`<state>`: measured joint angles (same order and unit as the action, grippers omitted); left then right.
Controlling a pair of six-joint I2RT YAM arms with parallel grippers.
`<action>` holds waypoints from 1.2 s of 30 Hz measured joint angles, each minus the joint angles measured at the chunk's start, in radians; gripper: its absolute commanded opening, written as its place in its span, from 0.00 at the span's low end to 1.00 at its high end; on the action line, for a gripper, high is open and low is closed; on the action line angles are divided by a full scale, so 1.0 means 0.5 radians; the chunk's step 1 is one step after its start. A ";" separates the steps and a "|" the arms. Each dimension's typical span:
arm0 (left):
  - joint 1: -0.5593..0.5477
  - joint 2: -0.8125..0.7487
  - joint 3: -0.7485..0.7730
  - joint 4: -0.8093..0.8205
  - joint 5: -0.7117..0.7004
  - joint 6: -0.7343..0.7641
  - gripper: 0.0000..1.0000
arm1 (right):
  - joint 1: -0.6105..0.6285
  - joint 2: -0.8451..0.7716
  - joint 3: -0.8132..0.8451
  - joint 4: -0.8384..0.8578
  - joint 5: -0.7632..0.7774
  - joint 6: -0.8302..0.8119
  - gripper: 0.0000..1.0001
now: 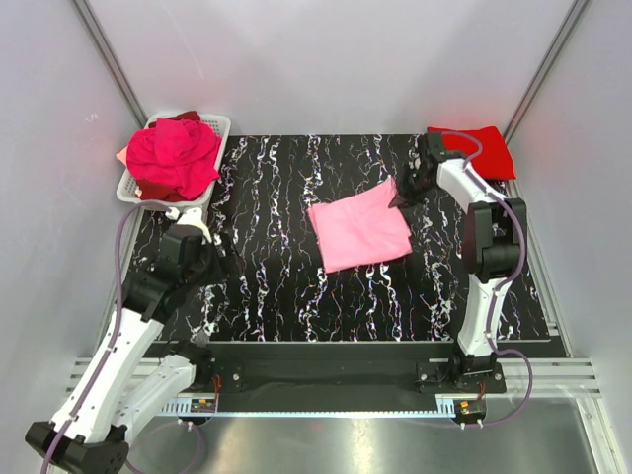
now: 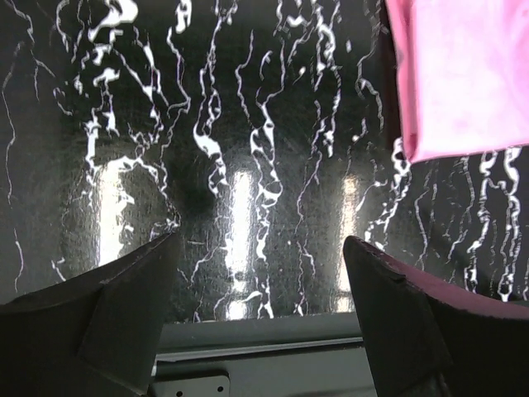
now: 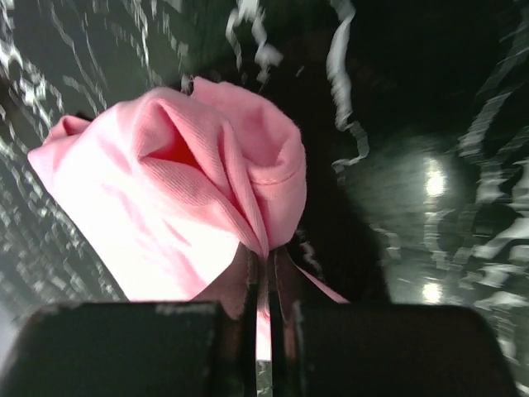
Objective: Fold and stack the t-shirts
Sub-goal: Neatly place the folded tshirt to the corner
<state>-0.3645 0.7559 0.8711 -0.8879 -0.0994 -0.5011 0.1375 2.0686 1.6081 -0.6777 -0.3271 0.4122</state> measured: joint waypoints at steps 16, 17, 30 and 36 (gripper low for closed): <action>0.000 -0.234 -0.005 0.027 -0.156 0.006 0.86 | -0.206 0.446 1.448 -0.615 0.687 -0.459 0.00; 0.000 -0.224 -0.005 0.027 -0.162 0.006 0.86 | -0.221 0.472 1.511 -0.631 0.694 -0.470 0.00; 0.000 -0.121 -0.005 0.027 -0.206 -0.004 0.85 | -0.457 0.591 2.083 -0.600 0.776 -0.660 0.00; 0.000 -0.106 -0.005 0.026 -0.224 -0.010 0.84 | -0.498 0.594 2.165 -0.524 0.770 -0.772 0.00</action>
<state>-0.3645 0.7029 0.8684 -0.8749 -0.2115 -0.5060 -0.1116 2.3653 2.6907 -0.9398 0.0578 0.0261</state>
